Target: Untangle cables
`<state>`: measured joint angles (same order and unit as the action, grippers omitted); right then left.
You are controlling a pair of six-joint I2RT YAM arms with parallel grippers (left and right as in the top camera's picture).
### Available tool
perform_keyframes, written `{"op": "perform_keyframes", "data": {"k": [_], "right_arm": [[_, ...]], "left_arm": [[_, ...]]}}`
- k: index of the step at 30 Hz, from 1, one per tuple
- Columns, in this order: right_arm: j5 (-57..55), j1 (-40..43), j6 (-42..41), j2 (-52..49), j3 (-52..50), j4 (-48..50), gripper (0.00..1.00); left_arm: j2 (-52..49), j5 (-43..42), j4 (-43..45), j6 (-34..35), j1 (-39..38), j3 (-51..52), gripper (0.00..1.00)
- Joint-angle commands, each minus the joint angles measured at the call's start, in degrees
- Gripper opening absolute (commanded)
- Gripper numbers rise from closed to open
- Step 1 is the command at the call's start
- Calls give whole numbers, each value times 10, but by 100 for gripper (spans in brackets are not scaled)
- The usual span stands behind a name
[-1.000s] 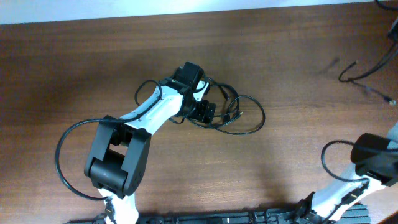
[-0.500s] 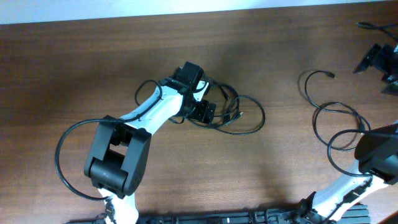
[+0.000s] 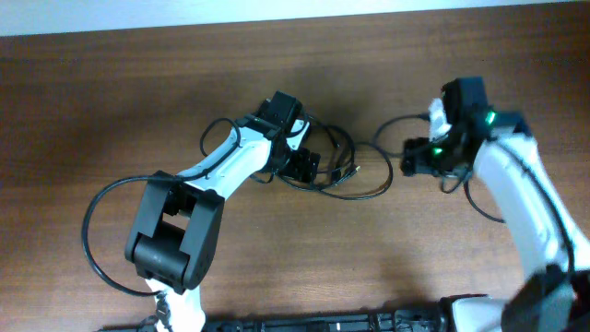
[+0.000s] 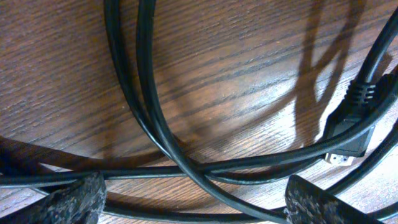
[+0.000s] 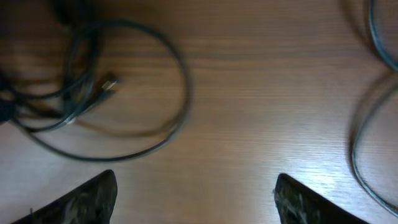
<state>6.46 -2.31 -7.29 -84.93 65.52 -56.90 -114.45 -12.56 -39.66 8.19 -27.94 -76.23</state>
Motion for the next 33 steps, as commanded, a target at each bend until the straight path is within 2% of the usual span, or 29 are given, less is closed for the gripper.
{"op": "perform_keyframes", "data": {"k": [1, 3, 5, 7, 9, 11, 13, 14, 15, 16, 17, 19, 20, 21, 22, 25, 29, 30, 33], "right_arm": [[-7, -78, -5, 22, -94, 147, 86], [-11, -115, 9, -9, -141, 285, 86], [-12, -123, 93, -64, -157, 385, 86], [-50, -123, 140, -126, -157, 426, 86], [-141, -123, 139, -187, -157, 452, 86], [-153, -123, 139, -201, -157, 470, 83], [-153, -123, 107, -201, -157, 484, 65], [-153, -122, 78, -201, -157, 484, 52], [-153, -122, 52, -201, -157, 481, 44], [-153, -122, 19, -201, -157, 471, 31], [-153, -123, -25, -201, -157, 455, 29], [-153, -122, -44, -201, -157, 414, 9], [-153, -122, -44, -199, -157, 388, 4], [-153, -122, -44, -189, -157, 366, 4], [-153, -122, -44, -169, -157, 347, 4], [-154, -122, -44, 34, -154, 313, 4], [-165, -122, -44, 290, -123, 336, 4], [-219, -122, -56, 372, -123, 358, 4], [-316, -122, -70, 435, -123, 359, 4]], "left_arm": [[-37, 2, 2, 1, 3, 17, 93], [-37, 2, 1, 1, 3, 17, 93], [-37, 2, 1, 1, 3, 17, 93], [-37, 2, 2, 1, 3, 17, 93], [-37, 2, 2, 1, 3, 17, 93], [-37, 2, 2, 1, 3, 17, 93], [-37, 2, 2, 1, 3, 17, 93], [-37, 2, 2, 1, 3, 17, 93], [-37, 2, 2, 1, 3, 17, 93], [-37, 2, 2, 1, 3, 17, 93], [-37, 2, 2, 1, 3, 17, 93], [-37, 2, 1, 1, 3, 17, 93], [-37, 2, 1, 1, 3, 17, 93], [-37, 2, 1, 1, 3, 17, 94], [-37, 2, 1, 1, 3, 17, 94], [-37, 2, 1, 1, 3, 17, 93], [-37, 2, 1, 1, 3, 17, 93], [-37, 2, 1, 1, 3, 17, 94], [-37, 2, 1, 1, 3, 17, 94]]}}
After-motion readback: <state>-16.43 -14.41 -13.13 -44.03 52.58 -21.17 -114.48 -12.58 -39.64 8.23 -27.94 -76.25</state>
